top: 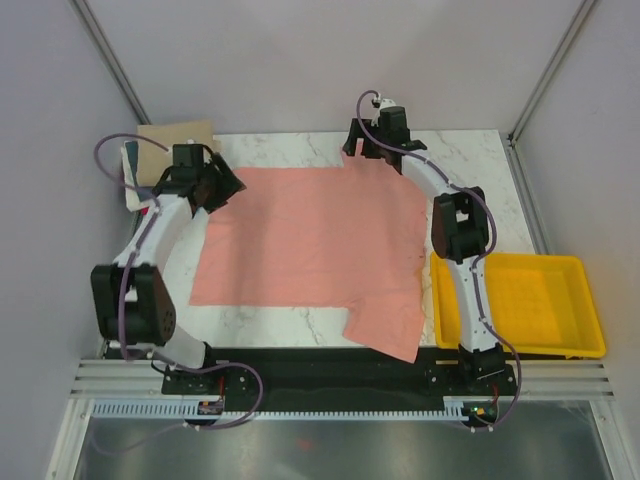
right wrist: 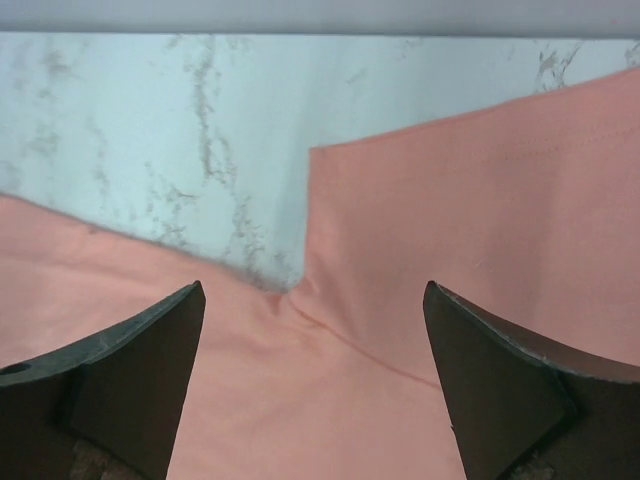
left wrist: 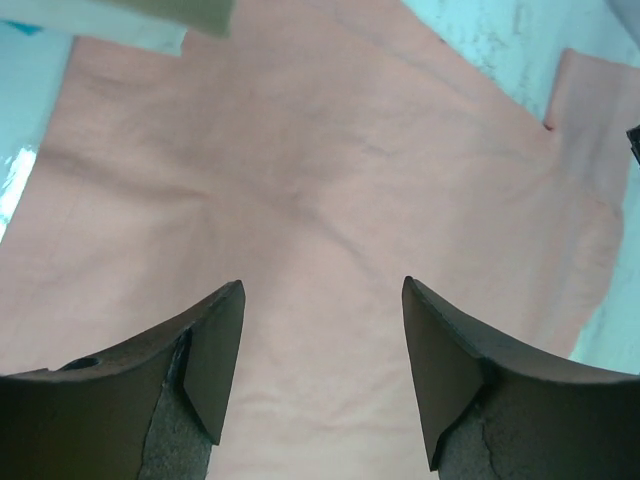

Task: Fold and stack the t-shirts
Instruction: Flatten the tshirt out, then fold the tshirt

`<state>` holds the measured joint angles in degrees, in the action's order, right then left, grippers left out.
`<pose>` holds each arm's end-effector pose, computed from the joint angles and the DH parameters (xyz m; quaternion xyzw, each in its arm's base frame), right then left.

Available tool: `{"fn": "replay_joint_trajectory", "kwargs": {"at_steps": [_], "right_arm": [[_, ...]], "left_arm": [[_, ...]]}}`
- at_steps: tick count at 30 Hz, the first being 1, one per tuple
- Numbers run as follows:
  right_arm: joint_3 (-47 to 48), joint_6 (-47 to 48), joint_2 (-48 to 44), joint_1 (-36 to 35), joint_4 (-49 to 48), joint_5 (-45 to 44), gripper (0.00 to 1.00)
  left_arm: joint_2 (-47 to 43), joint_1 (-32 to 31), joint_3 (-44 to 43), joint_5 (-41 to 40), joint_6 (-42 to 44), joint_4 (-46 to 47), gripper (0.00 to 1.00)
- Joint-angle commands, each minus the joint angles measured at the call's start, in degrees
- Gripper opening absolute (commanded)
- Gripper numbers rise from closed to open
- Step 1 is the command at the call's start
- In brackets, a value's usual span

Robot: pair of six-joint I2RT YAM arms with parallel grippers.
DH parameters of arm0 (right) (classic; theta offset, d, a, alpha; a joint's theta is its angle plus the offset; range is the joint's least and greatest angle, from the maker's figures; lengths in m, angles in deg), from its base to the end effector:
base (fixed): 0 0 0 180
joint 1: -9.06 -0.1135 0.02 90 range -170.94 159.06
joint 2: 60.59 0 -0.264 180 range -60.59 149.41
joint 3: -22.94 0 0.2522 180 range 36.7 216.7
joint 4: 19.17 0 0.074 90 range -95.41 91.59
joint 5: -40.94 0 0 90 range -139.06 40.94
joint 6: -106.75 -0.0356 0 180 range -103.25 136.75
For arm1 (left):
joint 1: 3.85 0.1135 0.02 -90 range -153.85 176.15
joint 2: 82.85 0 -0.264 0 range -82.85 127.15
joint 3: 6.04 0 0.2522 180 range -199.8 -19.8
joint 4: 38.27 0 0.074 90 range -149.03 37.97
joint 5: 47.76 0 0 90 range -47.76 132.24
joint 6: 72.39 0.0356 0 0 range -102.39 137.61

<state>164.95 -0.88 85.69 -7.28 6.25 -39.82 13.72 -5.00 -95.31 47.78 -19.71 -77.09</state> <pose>0.5606 0.1703 0.1872 -0.0308 0.8623 0.2129 0.4585 0.3761 -0.0110 0.2648 -0.2704 0.8863 -0.1653 0.3376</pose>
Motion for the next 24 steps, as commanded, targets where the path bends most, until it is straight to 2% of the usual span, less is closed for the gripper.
{"fn": "replay_joint_trajectory", "kwargs": {"at_steps": [1, 5, 6, 8, 10, 12, 14, 17, 20, 24], "right_arm": [[-6.14, -0.92, -17.29, -0.71, -7.44, 1.76, 0.98], [-20.9, -3.46, -31.64, -1.5, -7.18, -0.18, 0.98], [-28.41, -3.81, -37.85, -2.03, -7.18, -1.49, 0.98], [-39.67, -3.91, -43.86, -3.87, -6.92, -4.74, 0.98], [-46.65, -4.95, -51.94, -5.28, -5.69, -6.94, 0.98], [-56.76, -7.23, -59.13, -6.95, -5.16, -7.56, 0.98], [-65.96, -9.08, -63.55, -8.35, -5.07, -7.39, 0.98], [-75.82, -12.25, -73.21, -9.67, -5.07, -6.69, 0.98], [-81.64, -13.57, -77.88, -10.64, -4.81, -5.64, 0.98], [-84.82, -13.84, -80.44, -11.0, -3.31, -4.75, 0.98]], "left_arm": [[-14.99, -0.17, 6.93, -3.42, 3.31, -4.89, 0.72], [-27.9, 3.06, 21.87, -5.19, 0.77, -6.23, 0.72], [-32.11, 3.52, 24.24, -5.36, -0.55, -6.23, 0.71], [-35.83, 5.44, 30.05, -5.45, -1.44, -6.4, 0.71], [-39.44, 7.29, 34.52, -5.36, -3.1, -7.28, 0.71], [-41.28, 11.85, 38.65, -4.14, -3.99, -7.37, 0.71], [-41.21, 16.08, 40.69, -3.96, -3.73, -7.37, 0.71], [-38.31, 16.7, 39.21, -6.76, -4.07, -8.51, 0.72], [-35.24, 18.54, 39.9, -7.39, -5.39, -8.69, 0.72], [-33.29, 18.73, 43.33, -8.87, -6.8, -6.86, 0.7]]}}
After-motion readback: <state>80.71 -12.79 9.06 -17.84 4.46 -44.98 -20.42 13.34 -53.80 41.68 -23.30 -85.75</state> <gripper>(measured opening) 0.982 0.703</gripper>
